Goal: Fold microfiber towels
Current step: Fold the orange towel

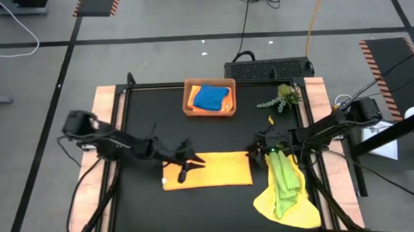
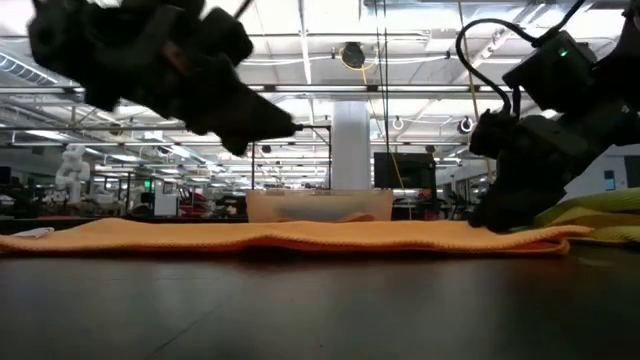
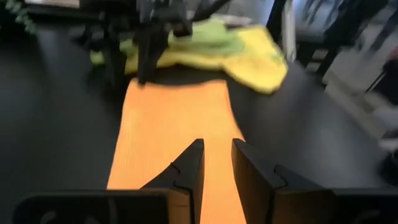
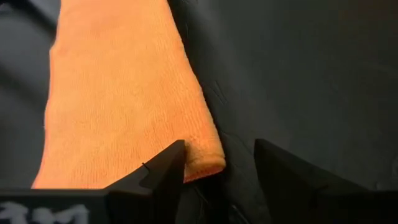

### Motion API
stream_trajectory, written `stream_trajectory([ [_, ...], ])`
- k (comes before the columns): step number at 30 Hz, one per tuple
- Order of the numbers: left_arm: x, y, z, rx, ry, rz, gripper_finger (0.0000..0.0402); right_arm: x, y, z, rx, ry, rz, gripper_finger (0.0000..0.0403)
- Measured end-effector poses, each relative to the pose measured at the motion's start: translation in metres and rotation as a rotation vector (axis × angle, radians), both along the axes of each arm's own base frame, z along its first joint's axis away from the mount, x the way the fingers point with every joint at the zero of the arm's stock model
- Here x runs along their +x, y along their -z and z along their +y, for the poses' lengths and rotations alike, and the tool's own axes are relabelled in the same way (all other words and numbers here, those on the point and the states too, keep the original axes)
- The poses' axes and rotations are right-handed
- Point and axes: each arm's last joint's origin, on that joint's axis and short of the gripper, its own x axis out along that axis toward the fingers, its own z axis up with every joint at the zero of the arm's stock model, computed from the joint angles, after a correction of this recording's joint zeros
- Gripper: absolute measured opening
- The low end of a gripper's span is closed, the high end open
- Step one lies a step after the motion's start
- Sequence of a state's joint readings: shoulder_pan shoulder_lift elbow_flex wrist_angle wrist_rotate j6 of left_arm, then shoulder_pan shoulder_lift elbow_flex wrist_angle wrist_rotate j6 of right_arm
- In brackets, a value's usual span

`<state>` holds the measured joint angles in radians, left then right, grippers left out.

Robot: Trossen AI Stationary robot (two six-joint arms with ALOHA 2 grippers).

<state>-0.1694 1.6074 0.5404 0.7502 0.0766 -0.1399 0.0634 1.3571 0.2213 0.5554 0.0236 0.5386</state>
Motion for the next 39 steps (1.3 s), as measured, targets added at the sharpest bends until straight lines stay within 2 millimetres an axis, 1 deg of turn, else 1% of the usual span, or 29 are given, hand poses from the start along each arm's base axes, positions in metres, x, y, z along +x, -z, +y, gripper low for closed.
stream_trajectory([
  [3, 0.013, 0.01, 0.012, -0.074, 0.018, -0.055, 0.0083, 0.002, 0.004, 0.001, 0.001, 0.001, 0.002, 0.0165],
  [7, 0.028, 0.027, 0.024, -0.118, -0.021, -0.006, 0.009, 0.004, 0.009, 0.001, -0.032, -0.018, 0.007, 0.0129],
  [9, 0.038, 0.033, 0.027, -0.144, -0.043, 0.017, 0.0107, 0.006, 0.008, 0.001, -0.04, -0.024, -0.02, 0.0101],
  [11, 0.05, 0.036, 0.029, -0.157, -0.055, 0.02, 0.0133, 0.007, 0.006, 0.002, -0.05, -0.047, -0.049, 0.0067],
  [13, 0.061, 0.038, 0.03, -0.153, -0.059, 0.036, 0.0162, 0.01, 0.0, 0.002, -0.059, -0.062, -0.108, 0.0028],
  [15, 0.074, 0.038, 0.031, -0.143, -0.061, 0.052, 0.0189, 0.012, -0.007, 0.002, -0.074, -0.068, -0.164, 0.0008],
  [17, 0.084, 0.036, 0.034, -0.135, -0.071, 0.082, 0.0212, 0.012, -0.012, 0.002, -0.079, -0.067, -0.205, 0.001],
  [20, 0.1, 0.026, 0.039, -0.106, -0.079, 0.114, 0.0238, 0.012, -0.021, 0.002, -0.085, -0.073, -0.258, 0.001],
  [23, 0.113, 0.014, 0.043, -0.067, -0.076, 0.11, 0.0254, 0.011, -0.025, 0.002, -0.105, -0.084, -0.276, 0.0003],
  [27, 0.125, -0.003, 0.049, -0.042, -0.081, 0.082, 0.0263, 0.011, -0.031, 0.002, -0.125, -0.101, -0.313, 0.0004],
  [34, 0.135, -0.016, 0.061, -0.031, -0.104, 0.084, 0.0264, 0.011, -0.038, 0.003, -0.158, -0.132, -0.365, 0.0001],
  [39, 0.136, -0.017, 0.066, -0.034, -0.11, 0.077, 0.0264, 0.021, -0.05, 0.003, -0.204, -0.152, -0.406, 0.0001],
])
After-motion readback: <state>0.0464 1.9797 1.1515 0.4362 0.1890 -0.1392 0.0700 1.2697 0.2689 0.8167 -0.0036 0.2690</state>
